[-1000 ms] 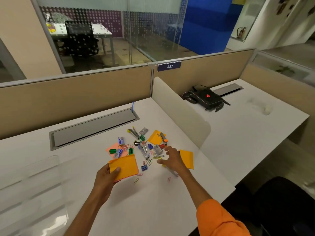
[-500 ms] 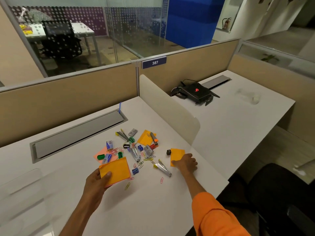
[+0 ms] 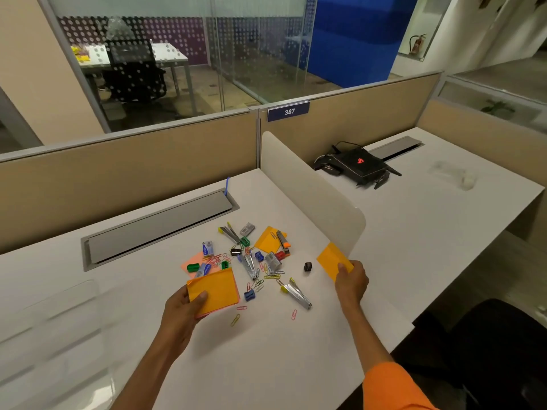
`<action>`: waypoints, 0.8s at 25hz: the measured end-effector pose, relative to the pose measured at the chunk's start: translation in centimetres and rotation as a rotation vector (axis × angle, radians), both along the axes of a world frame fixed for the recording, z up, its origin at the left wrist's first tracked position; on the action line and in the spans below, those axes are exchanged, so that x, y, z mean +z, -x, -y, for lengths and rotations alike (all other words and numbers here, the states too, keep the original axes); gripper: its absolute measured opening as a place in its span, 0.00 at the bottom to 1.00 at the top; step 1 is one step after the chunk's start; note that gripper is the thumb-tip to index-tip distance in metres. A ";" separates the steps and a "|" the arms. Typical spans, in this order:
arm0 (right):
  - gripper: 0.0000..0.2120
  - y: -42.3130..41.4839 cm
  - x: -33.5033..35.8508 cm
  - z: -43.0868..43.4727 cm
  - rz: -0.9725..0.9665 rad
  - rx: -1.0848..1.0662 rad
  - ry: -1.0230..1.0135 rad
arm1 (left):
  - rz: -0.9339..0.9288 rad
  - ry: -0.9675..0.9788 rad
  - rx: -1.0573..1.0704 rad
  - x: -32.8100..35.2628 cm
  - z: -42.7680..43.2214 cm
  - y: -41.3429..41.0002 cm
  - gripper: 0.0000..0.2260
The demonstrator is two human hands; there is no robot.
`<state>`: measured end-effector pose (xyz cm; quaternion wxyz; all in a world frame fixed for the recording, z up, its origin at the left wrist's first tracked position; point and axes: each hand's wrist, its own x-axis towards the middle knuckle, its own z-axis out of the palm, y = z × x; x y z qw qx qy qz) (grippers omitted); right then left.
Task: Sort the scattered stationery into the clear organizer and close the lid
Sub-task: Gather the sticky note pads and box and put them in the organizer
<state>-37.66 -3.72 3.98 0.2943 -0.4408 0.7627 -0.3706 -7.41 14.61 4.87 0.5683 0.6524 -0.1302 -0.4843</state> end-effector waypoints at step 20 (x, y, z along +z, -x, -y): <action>0.18 -18.0 6.2 -8.8 -0.071 1.092 -0.009 | -0.352 0.042 0.204 4.0 -1.5 0.6 0.14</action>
